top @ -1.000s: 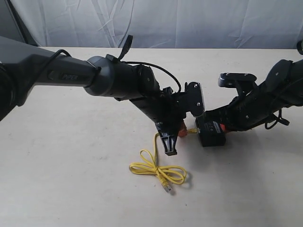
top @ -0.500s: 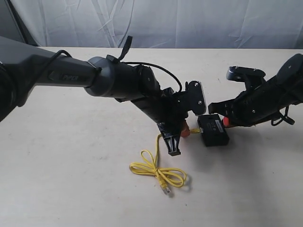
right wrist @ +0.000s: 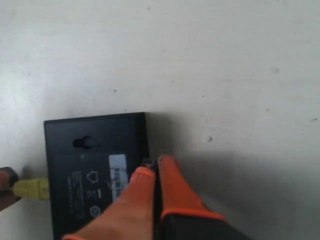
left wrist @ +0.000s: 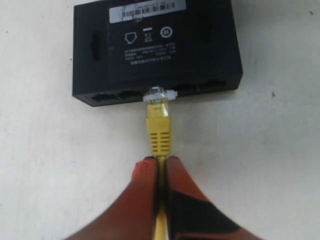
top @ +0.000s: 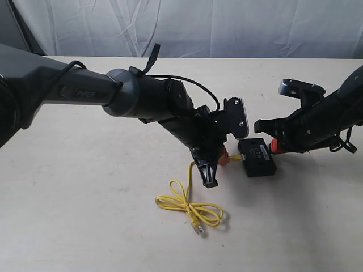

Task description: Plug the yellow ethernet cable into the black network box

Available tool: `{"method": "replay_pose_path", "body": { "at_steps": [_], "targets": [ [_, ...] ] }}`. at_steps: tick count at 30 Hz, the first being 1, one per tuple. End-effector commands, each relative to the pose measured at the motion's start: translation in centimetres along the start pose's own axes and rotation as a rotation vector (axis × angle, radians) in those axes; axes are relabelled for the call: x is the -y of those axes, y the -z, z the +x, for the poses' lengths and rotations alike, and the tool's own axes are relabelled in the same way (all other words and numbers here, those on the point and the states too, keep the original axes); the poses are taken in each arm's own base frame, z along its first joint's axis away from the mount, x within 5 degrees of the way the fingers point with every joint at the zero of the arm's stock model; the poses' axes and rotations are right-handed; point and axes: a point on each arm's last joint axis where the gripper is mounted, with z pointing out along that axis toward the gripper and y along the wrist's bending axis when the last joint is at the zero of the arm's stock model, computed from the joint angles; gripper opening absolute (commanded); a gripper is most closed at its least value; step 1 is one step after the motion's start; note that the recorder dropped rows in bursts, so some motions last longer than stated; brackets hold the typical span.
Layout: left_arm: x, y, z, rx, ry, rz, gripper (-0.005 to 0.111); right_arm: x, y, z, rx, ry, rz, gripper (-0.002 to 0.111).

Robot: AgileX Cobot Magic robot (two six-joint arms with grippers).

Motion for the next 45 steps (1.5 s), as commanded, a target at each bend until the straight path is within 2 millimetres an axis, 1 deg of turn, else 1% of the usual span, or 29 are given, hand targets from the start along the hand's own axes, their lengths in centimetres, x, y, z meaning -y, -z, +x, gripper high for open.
{"method": "replay_pose_path", "body": {
  "at_steps": [1,5,8,19,23,36,45],
  "targets": [
    [0.0,0.0,-0.3,0.012,0.009,-0.003,0.0,-1.2,-0.1,0.4,-0.028,0.033,-0.038,0.0],
    [0.0,0.0,-0.3,0.011,0.009,0.001,0.0,-2.2,-0.3,0.6,-0.034,0.039,-0.078,0.0],
    [0.1,0.0,-0.3,0.009,0.009,0.01,0.0,-2.5,-0.3,0.6,-0.036,0.033,-0.099,0.0],
    [0.1,0.0,-0.3,0.014,0.022,0.008,0.0,-2.9,-0.2,1.0,-0.075,0.013,-0.144,0.0],
    [-0.2,0.0,-0.4,0.021,0.059,-0.027,0.0,-3.1,-0.2,1.2,-0.096,0.01,-0.161,0.0],
    [-0.2,0.0,-0.4,0.017,0.057,-0.026,0.0,-3.1,-0.2,1.2,-0.096,0.013,-0.162,0.0],
    [-0.3,0.3,-0.1,-0.025,0.03,-0.031,0.0,-4.9,-0.7,1.6,-0.078,0.093,-0.161,0.0]
  ]
}}
